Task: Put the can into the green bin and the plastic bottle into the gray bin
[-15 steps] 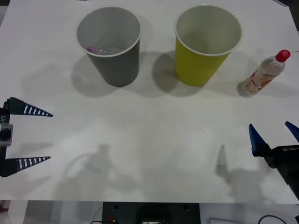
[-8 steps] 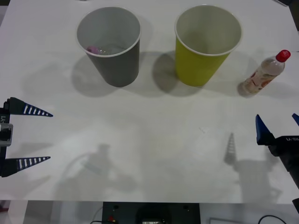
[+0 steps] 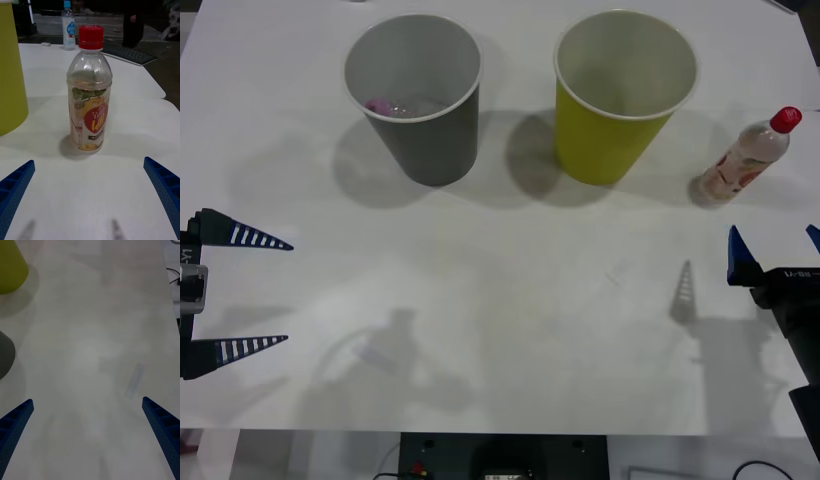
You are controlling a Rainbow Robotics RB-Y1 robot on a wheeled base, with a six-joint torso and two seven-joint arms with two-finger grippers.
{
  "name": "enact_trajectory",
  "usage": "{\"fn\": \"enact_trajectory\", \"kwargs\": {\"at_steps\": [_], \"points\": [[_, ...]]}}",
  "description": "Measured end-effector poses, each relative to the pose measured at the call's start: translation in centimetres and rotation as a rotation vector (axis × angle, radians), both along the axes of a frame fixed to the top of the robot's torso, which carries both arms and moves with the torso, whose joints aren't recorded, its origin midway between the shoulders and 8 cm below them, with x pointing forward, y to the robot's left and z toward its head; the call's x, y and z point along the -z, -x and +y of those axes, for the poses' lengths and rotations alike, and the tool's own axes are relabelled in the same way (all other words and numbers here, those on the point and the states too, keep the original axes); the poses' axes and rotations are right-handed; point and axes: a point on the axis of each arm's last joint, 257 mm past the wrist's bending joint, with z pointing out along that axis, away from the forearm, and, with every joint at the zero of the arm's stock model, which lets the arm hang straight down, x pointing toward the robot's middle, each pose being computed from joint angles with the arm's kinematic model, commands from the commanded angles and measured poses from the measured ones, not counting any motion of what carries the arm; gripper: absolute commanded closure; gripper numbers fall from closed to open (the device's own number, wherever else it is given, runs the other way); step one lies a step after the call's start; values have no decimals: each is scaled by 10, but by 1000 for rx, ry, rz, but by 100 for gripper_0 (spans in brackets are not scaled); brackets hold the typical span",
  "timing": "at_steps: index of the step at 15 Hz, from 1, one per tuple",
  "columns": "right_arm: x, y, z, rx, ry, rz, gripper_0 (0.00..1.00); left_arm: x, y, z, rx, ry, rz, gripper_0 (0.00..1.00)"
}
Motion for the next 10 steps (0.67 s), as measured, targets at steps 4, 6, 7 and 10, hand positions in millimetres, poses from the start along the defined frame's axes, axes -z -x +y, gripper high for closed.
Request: {"fn": "enact_trajectory", "kwargs": {"at_steps": [4, 6, 7, 10], "points": [[2, -18, -4, 20, 5, -13, 0, 0, 0, 0, 0, 0, 0, 0], [2, -29, -7, 29, 8, -20, 0, 0, 0, 0, 0, 0, 0, 0], [1, -34, -7, 32, 9, -23, 0, 0, 0, 0, 0, 0, 0, 0], [-2, -55, -10, 55, 8, -41, 0, 0, 0, 0, 0, 0, 0, 0]]}}
